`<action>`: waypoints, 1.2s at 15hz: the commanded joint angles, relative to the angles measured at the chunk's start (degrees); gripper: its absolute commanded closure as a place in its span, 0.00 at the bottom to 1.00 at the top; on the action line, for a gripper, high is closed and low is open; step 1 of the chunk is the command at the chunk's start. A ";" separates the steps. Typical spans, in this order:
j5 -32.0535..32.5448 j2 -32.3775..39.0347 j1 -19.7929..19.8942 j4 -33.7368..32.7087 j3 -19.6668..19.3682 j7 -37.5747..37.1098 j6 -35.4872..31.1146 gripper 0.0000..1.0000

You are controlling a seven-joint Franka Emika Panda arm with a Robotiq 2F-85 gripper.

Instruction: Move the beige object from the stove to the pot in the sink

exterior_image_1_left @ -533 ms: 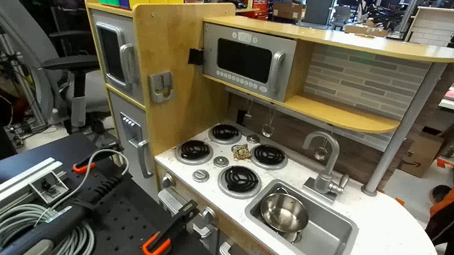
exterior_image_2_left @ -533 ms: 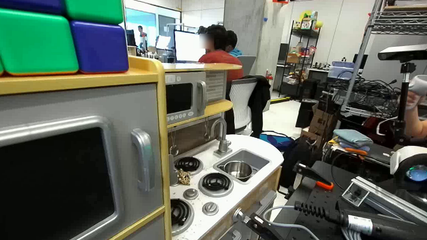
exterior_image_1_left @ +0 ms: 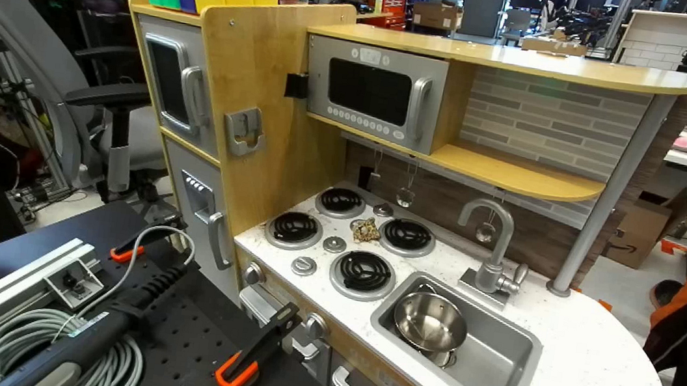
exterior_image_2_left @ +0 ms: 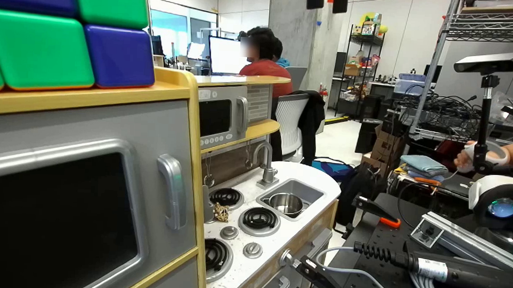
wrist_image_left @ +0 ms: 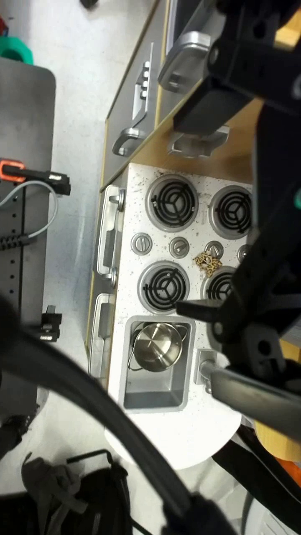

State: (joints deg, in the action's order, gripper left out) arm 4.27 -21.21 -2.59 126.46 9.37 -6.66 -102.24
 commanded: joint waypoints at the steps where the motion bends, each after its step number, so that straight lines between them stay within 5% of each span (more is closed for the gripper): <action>1: -4.06 9.83 0.78 -0.15 -2.04 -6.75 -11.93 0.00; 9: 2.79 35.35 2.35 -2.71 -8.16 -19.21 -38.86 0.00; 18: 1.25 40.45 0.46 -4.44 -10.84 -17.82 -39.21 0.00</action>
State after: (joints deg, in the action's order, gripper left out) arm 6.44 18.04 -0.40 122.87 0.12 -24.52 -141.82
